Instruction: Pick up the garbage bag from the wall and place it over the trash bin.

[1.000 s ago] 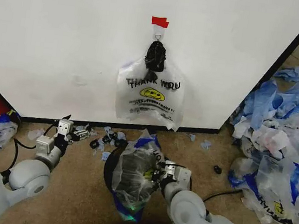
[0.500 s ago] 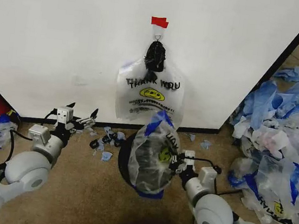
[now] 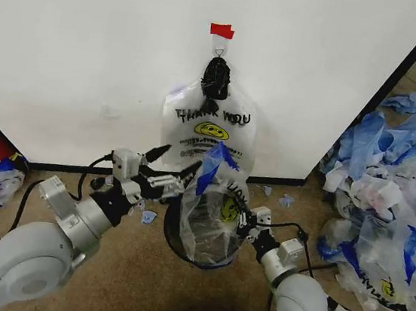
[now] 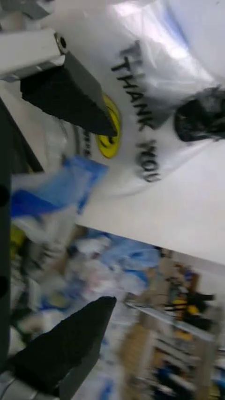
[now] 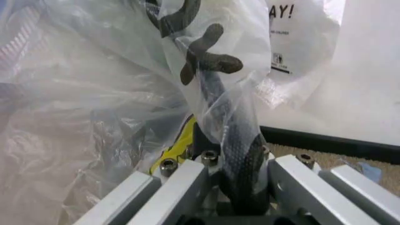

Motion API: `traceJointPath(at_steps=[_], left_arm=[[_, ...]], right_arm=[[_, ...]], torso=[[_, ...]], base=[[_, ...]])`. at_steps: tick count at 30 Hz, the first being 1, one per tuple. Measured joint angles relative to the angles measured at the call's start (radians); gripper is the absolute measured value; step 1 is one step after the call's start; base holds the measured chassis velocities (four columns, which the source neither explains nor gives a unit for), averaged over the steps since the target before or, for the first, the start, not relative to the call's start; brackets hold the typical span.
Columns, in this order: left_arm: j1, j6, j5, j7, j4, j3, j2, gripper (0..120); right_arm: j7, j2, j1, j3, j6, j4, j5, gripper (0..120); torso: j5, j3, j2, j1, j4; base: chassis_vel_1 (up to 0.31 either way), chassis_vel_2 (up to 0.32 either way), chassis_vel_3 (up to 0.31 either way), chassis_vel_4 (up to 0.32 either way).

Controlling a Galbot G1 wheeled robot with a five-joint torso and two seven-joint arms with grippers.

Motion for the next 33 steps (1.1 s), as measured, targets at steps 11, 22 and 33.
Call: traceJointPath(at_steps=[11, 22, 33], left_arm=[[-0.047, 0.011, 0.090, -0.046, 0.164, 0.117, -0.085, 100], [-0.138, 0.011, 0.093, -0.091, 0.172, 0.264, -0.108, 100], [-0.178, 0.003, 0.089, -0.110, 0.193, 0.279, -0.099, 100]], right_arm=[[0.025, 0.068, 0.095, -0.087, -0.018, -0.028, -0.001, 0], [0.055, 0.143, 0.144, -0.146, -0.030, -0.092, -0.032, 0], [0.057, 0.163, 0.137, -0.158, -0.031, -0.103, -0.039, 0]], torso=[[-0.0002, 0.000, 0.000, 0.000, 0.0001], [-0.0005, 0.000, 0.000, 0.000, 0.0004], [0.0002, 0.000, 0.000, 0.000, 0.0003]], base=[[0.000, 0.000, 0.000, 0.000], [0.000, 0.000, 0.000, 0.000], [0.000, 0.000, 0.000, 0.000]])
